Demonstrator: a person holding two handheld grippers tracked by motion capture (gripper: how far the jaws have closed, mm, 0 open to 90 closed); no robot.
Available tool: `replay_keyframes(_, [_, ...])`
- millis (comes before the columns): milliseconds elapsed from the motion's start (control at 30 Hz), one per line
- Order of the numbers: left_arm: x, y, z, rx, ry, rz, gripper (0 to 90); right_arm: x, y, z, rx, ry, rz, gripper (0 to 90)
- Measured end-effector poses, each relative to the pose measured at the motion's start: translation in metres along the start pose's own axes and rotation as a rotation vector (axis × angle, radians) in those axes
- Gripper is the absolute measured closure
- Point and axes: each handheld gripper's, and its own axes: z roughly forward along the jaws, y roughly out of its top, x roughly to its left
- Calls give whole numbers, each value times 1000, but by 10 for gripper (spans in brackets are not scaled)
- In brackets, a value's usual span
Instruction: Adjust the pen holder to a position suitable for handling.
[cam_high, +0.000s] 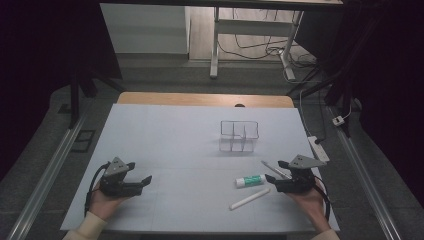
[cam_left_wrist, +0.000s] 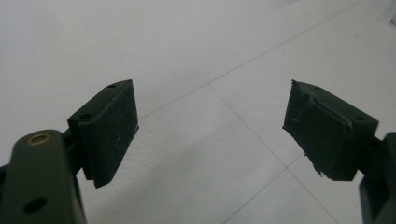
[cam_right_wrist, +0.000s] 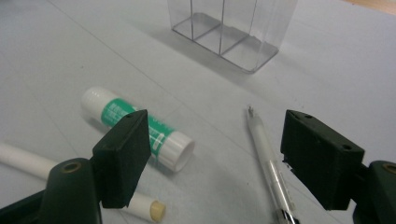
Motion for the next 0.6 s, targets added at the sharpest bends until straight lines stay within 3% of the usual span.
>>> replay_keyframes(600, [0,0,2,7,-1,5,177,-8,23,23,42,-18,30,309])
